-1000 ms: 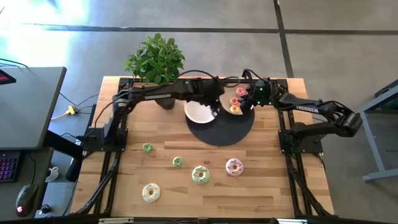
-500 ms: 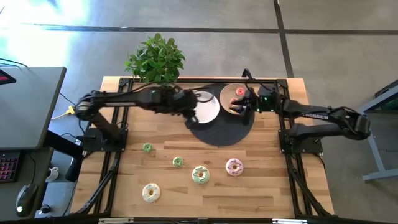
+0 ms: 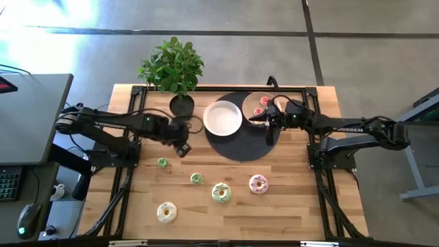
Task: Pick & Place donuts
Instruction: Put the right small green donut on the brown plate
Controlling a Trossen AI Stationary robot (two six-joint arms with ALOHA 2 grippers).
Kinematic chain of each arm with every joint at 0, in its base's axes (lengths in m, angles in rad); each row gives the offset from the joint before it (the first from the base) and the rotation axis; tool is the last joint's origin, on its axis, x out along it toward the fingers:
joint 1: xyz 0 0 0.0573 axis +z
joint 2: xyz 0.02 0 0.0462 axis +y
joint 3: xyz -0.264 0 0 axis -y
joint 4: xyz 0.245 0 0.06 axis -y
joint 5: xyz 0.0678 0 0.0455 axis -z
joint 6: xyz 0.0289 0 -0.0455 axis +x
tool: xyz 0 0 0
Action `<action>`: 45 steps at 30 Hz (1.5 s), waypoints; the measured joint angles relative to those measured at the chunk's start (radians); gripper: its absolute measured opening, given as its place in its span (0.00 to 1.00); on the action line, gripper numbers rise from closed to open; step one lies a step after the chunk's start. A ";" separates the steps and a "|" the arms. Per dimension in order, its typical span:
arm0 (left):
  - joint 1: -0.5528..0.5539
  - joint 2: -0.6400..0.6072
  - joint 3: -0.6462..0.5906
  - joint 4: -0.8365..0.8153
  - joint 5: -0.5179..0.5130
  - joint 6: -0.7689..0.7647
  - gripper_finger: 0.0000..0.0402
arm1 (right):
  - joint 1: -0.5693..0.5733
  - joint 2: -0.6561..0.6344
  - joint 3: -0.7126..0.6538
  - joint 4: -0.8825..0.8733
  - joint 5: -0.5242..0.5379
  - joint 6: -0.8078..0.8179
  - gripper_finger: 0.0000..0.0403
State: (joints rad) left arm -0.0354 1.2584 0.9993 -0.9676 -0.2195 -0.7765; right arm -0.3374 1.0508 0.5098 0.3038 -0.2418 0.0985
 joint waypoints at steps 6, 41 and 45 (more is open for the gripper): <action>-0.057 -0.016 -0.144 -0.004 0.165 -0.057 0.42 | 0.000 0.001 0.000 -0.027 0.083 -0.003 0.35; -0.154 0.157 -0.244 0.075 0.207 -0.228 0.42 | 0.058 0.079 0.000 0.081 0.022 -0.014 0.34; -0.154 0.167 -0.244 0.107 0.261 -0.231 0.42 | 0.134 0.187 0.028 0.213 0.013 -0.069 0.32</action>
State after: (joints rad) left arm -0.1898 1.4252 0.7555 -0.8604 0.0417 -1.0070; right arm -0.2036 1.2380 0.5378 0.5165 -0.2284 0.0296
